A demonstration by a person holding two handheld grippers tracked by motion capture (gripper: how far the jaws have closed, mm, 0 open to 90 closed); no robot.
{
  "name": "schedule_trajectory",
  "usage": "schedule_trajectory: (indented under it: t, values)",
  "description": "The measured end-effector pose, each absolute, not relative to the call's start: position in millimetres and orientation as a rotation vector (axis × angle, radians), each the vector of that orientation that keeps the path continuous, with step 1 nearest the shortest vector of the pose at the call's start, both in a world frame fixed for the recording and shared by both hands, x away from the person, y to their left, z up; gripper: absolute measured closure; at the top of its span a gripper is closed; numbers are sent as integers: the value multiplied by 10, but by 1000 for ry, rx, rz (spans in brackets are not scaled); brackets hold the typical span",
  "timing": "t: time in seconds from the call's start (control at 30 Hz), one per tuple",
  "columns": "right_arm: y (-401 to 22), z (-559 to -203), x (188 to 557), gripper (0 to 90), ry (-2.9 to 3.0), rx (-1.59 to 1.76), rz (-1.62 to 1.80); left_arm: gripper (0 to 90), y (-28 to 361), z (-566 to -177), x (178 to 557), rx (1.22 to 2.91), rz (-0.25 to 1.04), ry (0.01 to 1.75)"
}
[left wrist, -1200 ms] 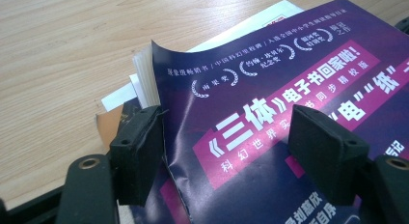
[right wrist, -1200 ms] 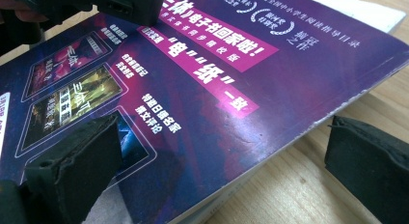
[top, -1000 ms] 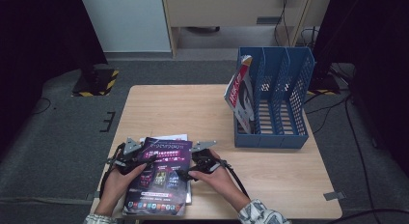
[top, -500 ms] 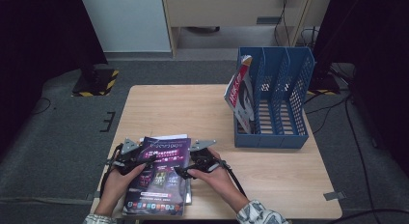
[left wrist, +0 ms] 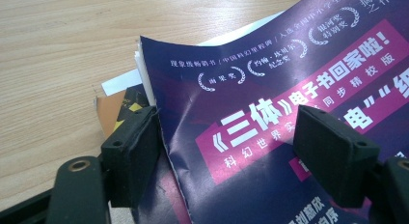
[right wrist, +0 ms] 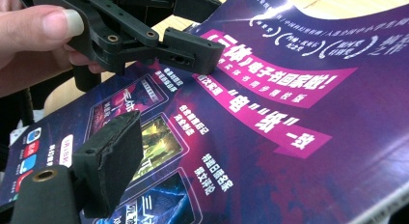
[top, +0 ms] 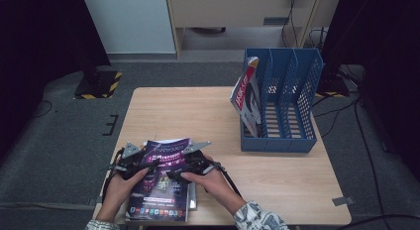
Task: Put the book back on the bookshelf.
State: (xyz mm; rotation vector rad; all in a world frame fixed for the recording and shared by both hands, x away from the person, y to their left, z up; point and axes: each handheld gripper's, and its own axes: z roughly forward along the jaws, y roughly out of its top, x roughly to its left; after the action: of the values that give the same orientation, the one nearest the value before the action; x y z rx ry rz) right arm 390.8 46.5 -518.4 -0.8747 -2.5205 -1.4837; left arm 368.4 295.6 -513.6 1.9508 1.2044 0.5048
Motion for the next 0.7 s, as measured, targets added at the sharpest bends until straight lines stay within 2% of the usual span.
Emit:
schedule_trajectory:
  t: [0.7]
  values:
    - [414, -5280, 3882, 162, -2458, -875, -1583, 228, 2944, -5140, 3688, 1941, 502, 1216]
